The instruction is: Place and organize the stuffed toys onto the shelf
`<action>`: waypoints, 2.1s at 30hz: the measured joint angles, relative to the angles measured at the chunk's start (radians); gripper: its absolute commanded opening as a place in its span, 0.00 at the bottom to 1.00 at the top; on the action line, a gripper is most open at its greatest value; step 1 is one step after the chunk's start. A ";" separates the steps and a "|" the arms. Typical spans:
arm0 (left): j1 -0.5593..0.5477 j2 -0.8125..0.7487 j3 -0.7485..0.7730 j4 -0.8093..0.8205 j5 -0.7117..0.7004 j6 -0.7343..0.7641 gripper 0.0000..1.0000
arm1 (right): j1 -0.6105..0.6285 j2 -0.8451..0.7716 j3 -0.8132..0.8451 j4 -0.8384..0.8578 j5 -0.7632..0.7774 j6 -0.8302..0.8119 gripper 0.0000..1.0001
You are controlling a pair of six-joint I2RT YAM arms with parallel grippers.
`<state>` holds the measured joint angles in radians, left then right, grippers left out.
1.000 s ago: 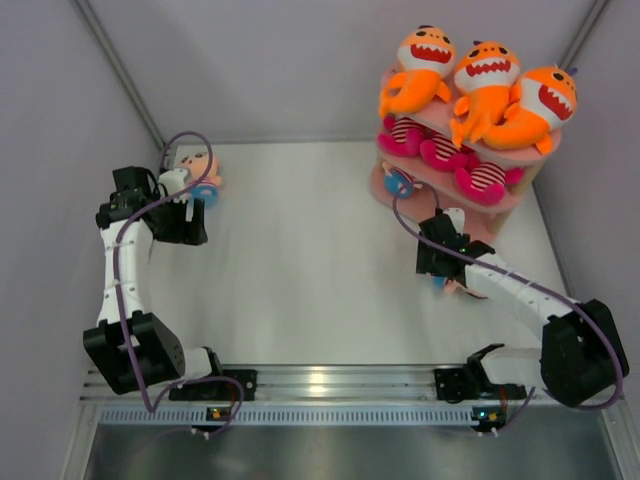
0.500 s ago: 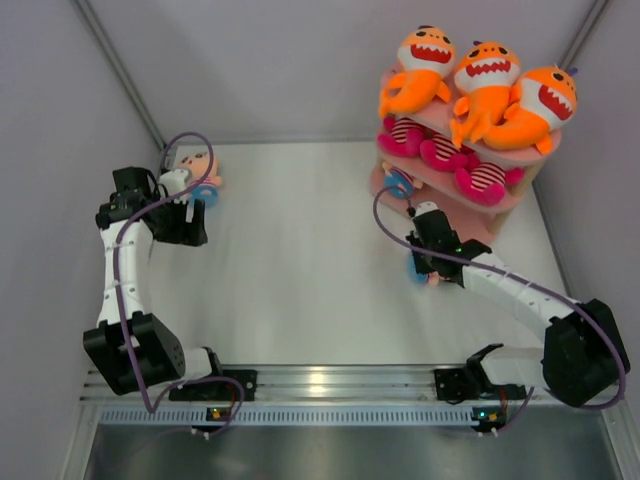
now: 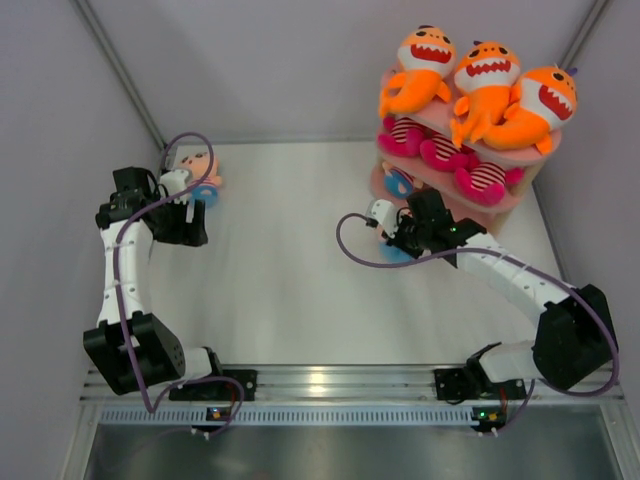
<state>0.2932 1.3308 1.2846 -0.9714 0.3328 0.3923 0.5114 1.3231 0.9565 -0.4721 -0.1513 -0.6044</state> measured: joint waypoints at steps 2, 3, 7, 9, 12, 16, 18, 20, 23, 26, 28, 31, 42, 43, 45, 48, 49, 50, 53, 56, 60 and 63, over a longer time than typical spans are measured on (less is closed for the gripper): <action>0.000 0.000 0.000 -0.002 -0.001 0.000 0.86 | -0.010 0.024 0.012 -0.007 0.019 -0.060 0.00; 0.000 0.000 0.000 -0.002 -0.001 0.000 0.86 | -0.015 0.031 0.017 -0.008 0.025 -0.085 0.00; 0.000 0.000 0.000 -0.002 -0.002 0.001 0.86 | -0.059 0.035 0.042 -0.015 0.058 -0.162 0.00; 0.000 0.000 0.000 -0.002 -0.006 0.001 0.86 | -0.081 0.034 0.053 -0.016 0.081 -0.192 0.00; 0.000 0.000 0.000 -0.002 -0.009 0.001 0.86 | -0.103 0.034 0.056 -0.014 0.102 -0.233 0.00; 0.000 0.003 0.000 -0.002 -0.009 0.000 0.86 | -0.122 0.035 0.056 0.010 0.106 -0.282 0.00; 0.000 0.003 0.000 -0.002 -0.009 0.000 0.86 | -0.141 0.046 0.056 0.042 0.113 -0.305 0.00; 0.000 0.003 0.000 -0.003 -0.009 0.000 0.86 | -0.161 0.073 0.057 0.078 0.142 -0.323 0.00; 0.000 0.003 0.000 -0.003 -0.009 0.000 0.86 | -0.178 0.127 0.057 0.118 0.180 -0.349 0.02; 0.000 0.004 0.000 -0.003 -0.009 0.001 0.86 | -0.183 0.165 0.056 0.147 0.196 -0.364 0.10; 0.000 0.006 0.000 -0.003 -0.009 0.000 0.86 | -0.183 0.170 0.050 0.175 0.203 -0.367 0.11; 0.000 0.013 0.000 -0.003 -0.010 0.000 0.86 | -0.186 0.175 0.037 0.244 0.221 -0.372 0.12; 0.000 0.028 0.000 -0.003 -0.016 0.000 0.86 | -0.182 0.212 0.019 0.331 0.282 -0.395 0.55; 0.000 0.032 0.000 -0.003 -0.016 0.000 0.86 | -0.180 0.212 0.018 0.323 0.281 -0.392 0.56; 0.000 0.038 0.000 -0.003 -0.017 0.000 0.86 | -0.163 0.210 0.019 0.313 0.288 -0.383 0.58; 0.000 0.042 0.006 -0.005 -0.028 -0.001 0.86 | -0.120 0.191 0.019 0.298 0.319 -0.367 0.59; 0.000 0.042 0.011 -0.007 -0.036 -0.001 0.86 | -0.097 0.179 0.019 0.292 0.329 -0.362 0.59; 0.000 0.043 0.018 -0.009 -0.041 -0.001 0.87 | -0.069 0.162 0.019 0.287 0.335 -0.354 0.59; -0.001 0.060 0.079 -0.025 -0.070 -0.003 0.87 | -0.002 0.122 0.034 0.261 0.346 -0.325 0.60; -0.018 0.119 0.199 -0.026 -0.138 -0.014 0.86 | 0.041 0.096 0.063 0.241 0.349 -0.292 0.60; -0.084 0.275 0.371 -0.017 -0.269 -0.024 0.86 | 0.077 0.046 0.079 0.238 0.349 -0.258 0.61; -0.121 0.434 0.486 -0.015 -0.342 -0.026 0.81 | 0.121 0.000 0.079 0.236 0.349 -0.245 0.61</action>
<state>0.1726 1.7645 1.7702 -0.9867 -0.0093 0.3660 0.6323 1.3231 1.0359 -0.2359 0.1978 -0.8494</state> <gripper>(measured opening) 0.845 0.604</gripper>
